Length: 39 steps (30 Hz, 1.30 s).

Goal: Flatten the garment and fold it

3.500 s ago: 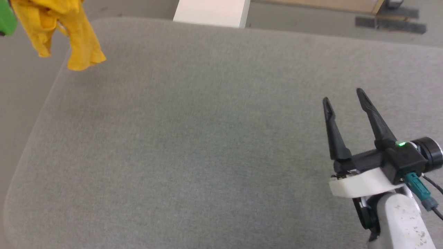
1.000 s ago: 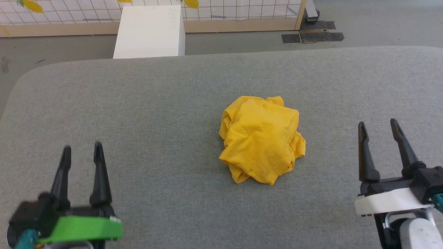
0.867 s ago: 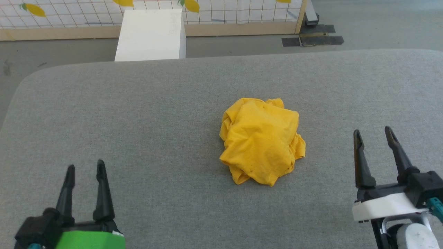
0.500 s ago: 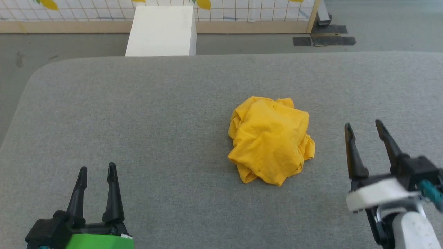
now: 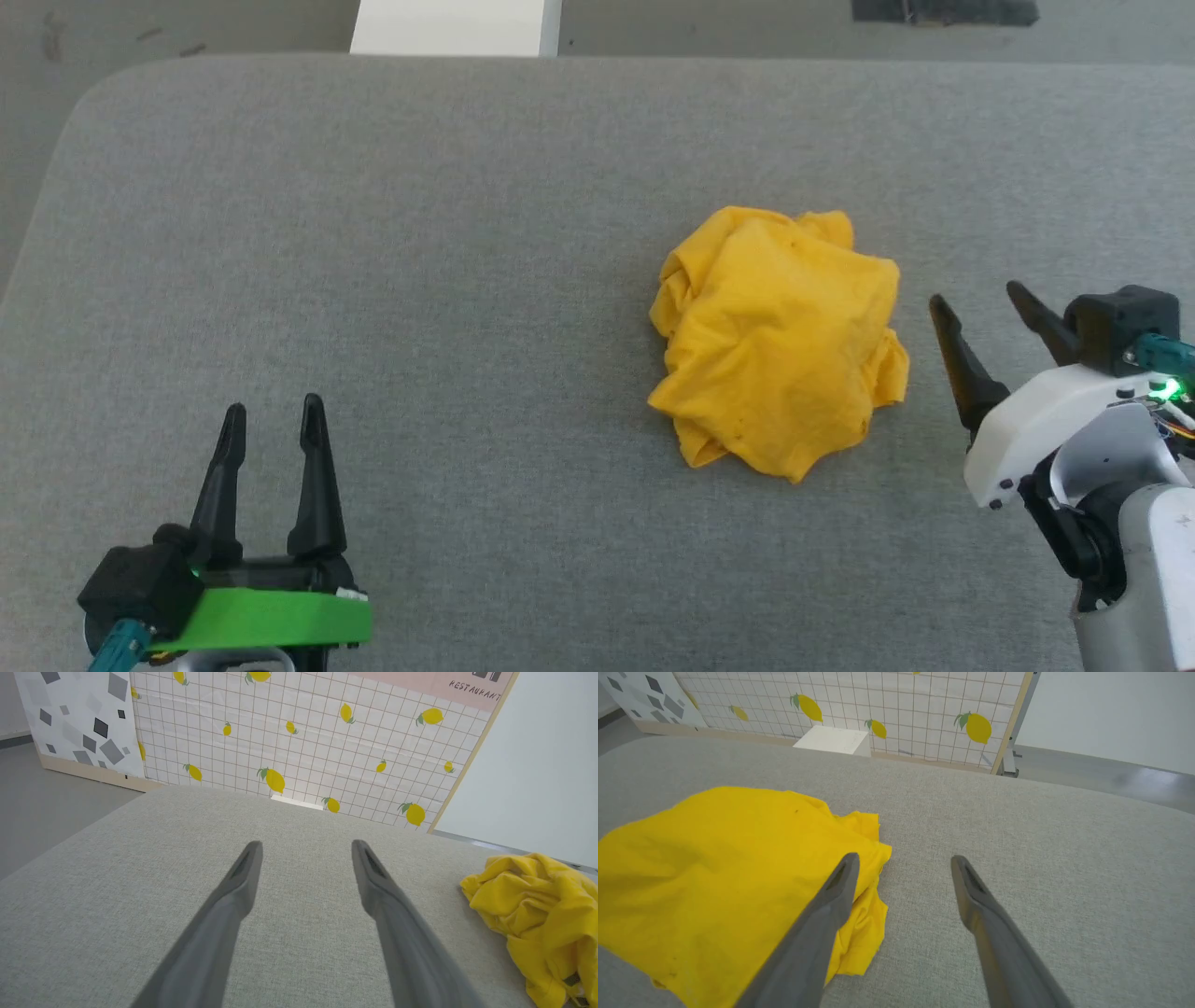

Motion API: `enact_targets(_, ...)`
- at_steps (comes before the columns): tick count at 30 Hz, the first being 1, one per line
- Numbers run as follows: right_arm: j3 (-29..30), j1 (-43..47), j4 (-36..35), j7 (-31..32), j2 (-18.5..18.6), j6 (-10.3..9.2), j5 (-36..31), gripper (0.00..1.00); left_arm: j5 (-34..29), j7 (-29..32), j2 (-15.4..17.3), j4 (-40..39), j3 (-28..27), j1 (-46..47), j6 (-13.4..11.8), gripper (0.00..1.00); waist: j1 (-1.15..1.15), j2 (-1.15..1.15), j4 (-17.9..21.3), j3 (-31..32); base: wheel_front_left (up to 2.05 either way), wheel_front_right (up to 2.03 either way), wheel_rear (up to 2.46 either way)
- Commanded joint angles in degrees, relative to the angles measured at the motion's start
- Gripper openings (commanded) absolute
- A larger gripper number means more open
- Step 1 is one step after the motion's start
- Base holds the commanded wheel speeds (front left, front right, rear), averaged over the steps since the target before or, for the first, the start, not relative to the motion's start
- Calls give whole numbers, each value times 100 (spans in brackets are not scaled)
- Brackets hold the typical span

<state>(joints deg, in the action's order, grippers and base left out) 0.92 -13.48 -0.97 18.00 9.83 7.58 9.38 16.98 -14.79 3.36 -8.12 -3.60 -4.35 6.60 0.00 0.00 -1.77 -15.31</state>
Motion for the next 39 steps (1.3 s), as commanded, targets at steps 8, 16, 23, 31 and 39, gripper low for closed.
enact_targets(8,-231,161,75,1016,250,-9,198,100,-21,-20,-45,87,58,366,76,100,0,0,-324,-564,0,0,0)
enact_targets(16,-403,28,510,1099,102,-9,160,35,-105,-20,-47,108,74,576,85,100,0,0,-389,-731,0,0,0)
enact_targets(23,-408,-247,759,878,7,-9,-30,0,-187,-20,-47,120,2,560,87,100,0,0,-293,-597,0,0,0)
enact_targets(31,-16,-653,-53,683,184,-9,19,0,-181,-20,-47,163,-51,330,88,100,0,0,-28,-101,0,0,0)
enact_targets(39,1566,-16,-1037,923,117,-9,-181,0,-187,-20,-48,123,-74,104,88,100,0,0,46,176,0,0,0)
